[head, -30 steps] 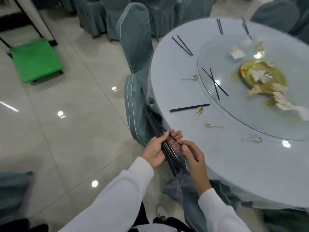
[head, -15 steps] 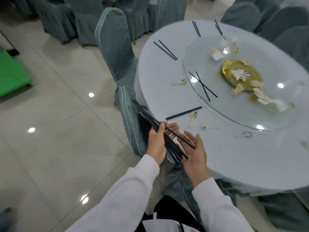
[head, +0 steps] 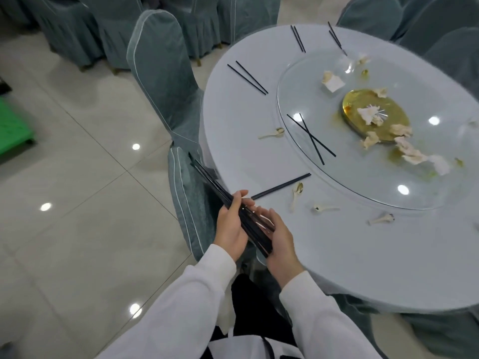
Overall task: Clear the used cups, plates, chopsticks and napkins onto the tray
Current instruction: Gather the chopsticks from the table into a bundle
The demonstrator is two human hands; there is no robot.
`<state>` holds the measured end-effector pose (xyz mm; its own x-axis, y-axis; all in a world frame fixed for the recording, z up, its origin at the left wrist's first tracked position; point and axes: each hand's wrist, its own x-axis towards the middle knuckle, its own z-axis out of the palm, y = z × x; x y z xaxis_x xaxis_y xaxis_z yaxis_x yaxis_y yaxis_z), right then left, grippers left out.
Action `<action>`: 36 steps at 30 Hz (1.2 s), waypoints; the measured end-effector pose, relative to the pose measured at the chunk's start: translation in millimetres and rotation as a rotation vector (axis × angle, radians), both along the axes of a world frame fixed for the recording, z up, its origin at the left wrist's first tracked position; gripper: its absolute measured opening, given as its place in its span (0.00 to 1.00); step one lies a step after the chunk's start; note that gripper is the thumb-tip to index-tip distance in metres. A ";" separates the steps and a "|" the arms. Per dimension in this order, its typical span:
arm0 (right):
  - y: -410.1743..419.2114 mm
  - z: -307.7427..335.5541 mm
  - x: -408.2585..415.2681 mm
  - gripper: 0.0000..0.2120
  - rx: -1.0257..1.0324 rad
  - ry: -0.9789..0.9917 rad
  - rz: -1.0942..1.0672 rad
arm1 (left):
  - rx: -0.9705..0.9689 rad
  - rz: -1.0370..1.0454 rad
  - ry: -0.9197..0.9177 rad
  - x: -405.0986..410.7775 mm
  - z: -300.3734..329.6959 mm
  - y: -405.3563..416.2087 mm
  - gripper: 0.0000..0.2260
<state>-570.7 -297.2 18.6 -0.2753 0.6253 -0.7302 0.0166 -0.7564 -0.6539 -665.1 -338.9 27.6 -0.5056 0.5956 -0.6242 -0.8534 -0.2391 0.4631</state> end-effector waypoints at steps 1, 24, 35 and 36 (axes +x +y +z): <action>9.5 -4.9 -5.7 0.19 0.003 0.005 0.052 | -0.008 0.026 0.000 -8.1 -3.2 7.0 0.10; 190.1 -115.5 -54.3 0.12 -0.136 -0.492 0.169 | -0.110 0.273 0.051 -92.7 -37.7 92.9 0.15; 188.7 -133.5 -72.5 0.10 0.074 -0.626 0.114 | -0.197 0.196 0.120 -68.0 -48.0 78.7 0.14; 189.8 -133.8 -71.5 0.09 0.079 -0.626 0.113 | -0.203 0.196 0.116 -66.3 -48.0 77.5 0.14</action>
